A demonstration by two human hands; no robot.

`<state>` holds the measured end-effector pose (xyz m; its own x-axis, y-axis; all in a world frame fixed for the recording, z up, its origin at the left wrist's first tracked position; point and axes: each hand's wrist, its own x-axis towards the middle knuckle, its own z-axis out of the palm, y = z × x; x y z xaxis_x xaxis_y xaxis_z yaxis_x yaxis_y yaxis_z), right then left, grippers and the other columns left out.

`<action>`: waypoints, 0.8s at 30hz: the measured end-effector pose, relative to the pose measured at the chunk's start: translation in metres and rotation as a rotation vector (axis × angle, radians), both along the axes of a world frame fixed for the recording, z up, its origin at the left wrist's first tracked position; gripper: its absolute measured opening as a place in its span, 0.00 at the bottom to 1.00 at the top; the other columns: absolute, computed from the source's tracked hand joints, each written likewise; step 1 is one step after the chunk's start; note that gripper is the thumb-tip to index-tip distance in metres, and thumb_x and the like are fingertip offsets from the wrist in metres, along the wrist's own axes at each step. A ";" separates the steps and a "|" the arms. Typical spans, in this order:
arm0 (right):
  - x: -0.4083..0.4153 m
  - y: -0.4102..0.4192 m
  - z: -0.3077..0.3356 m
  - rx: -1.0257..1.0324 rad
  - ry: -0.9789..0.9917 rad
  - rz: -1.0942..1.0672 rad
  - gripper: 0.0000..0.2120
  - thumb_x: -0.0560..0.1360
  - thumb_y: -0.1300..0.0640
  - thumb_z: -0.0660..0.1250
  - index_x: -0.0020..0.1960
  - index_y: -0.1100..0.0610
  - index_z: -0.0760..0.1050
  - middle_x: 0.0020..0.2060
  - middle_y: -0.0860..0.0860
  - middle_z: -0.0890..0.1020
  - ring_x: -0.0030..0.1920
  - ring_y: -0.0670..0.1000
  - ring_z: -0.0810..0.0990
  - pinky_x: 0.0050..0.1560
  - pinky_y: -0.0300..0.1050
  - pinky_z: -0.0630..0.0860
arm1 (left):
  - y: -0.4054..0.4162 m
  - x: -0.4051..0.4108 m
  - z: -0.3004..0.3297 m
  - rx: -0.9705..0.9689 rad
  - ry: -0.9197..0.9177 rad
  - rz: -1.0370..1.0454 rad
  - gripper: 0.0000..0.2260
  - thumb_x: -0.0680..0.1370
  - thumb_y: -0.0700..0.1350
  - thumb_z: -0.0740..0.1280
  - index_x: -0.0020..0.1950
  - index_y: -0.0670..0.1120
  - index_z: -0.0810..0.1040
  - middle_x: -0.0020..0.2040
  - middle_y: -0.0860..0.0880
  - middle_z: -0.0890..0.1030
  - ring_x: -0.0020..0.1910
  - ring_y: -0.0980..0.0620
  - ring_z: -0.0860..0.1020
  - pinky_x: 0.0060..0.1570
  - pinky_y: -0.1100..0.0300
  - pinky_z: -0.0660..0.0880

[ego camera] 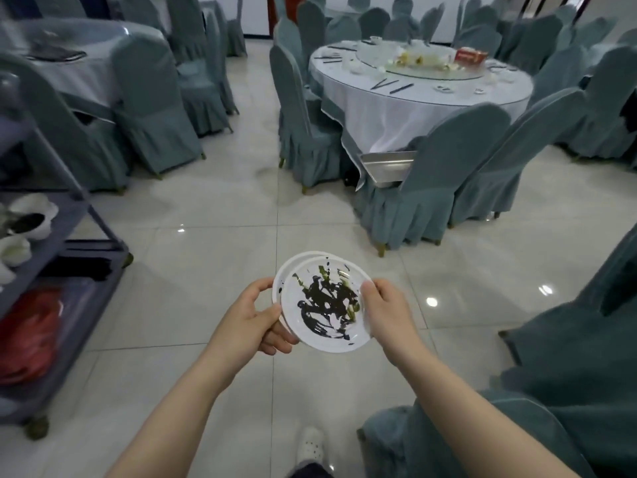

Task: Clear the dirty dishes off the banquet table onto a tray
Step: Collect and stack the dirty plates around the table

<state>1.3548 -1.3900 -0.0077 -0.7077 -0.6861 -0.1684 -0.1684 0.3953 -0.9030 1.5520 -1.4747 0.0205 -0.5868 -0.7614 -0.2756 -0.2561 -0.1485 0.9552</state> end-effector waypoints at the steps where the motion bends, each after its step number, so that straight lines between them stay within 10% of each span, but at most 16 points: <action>1: -0.010 -0.016 -0.002 0.017 -0.003 -0.008 0.12 0.75 0.50 0.55 0.41 0.54 0.74 0.38 0.50 0.80 0.39 0.52 0.80 0.34 0.47 0.74 | -0.015 -0.010 0.001 0.003 -0.020 -0.009 0.10 0.82 0.45 0.56 0.57 0.60 0.69 0.35 0.41 0.84 0.31 0.47 0.82 0.28 0.63 0.74; 11: -0.114 -0.107 0.006 0.025 -0.044 -0.114 0.14 0.74 0.43 0.58 0.41 0.53 0.71 0.33 0.48 0.79 0.31 0.47 0.75 0.30 0.41 0.69 | -0.134 -0.128 0.011 -0.038 -0.093 -0.193 0.16 0.78 0.41 0.66 0.61 0.56 0.67 0.33 0.41 0.84 0.30 0.47 0.82 0.27 0.64 0.74; 24: -0.254 -0.087 0.036 -0.056 -0.163 -0.644 0.11 0.79 0.57 0.59 0.46 0.56 0.79 0.33 0.51 0.82 0.29 0.46 0.77 0.32 0.39 0.70 | -0.254 -0.350 0.012 -0.104 0.014 -0.581 0.16 0.78 0.40 0.64 0.62 0.56 0.68 0.32 0.41 0.83 0.28 0.48 0.81 0.28 0.61 0.75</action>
<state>1.1010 -1.4772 0.0280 -0.9476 -0.1458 -0.2842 0.2260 0.3226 -0.9191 1.2023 -1.7290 0.0323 -0.9189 -0.3365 -0.2060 -0.2546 0.1069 0.9611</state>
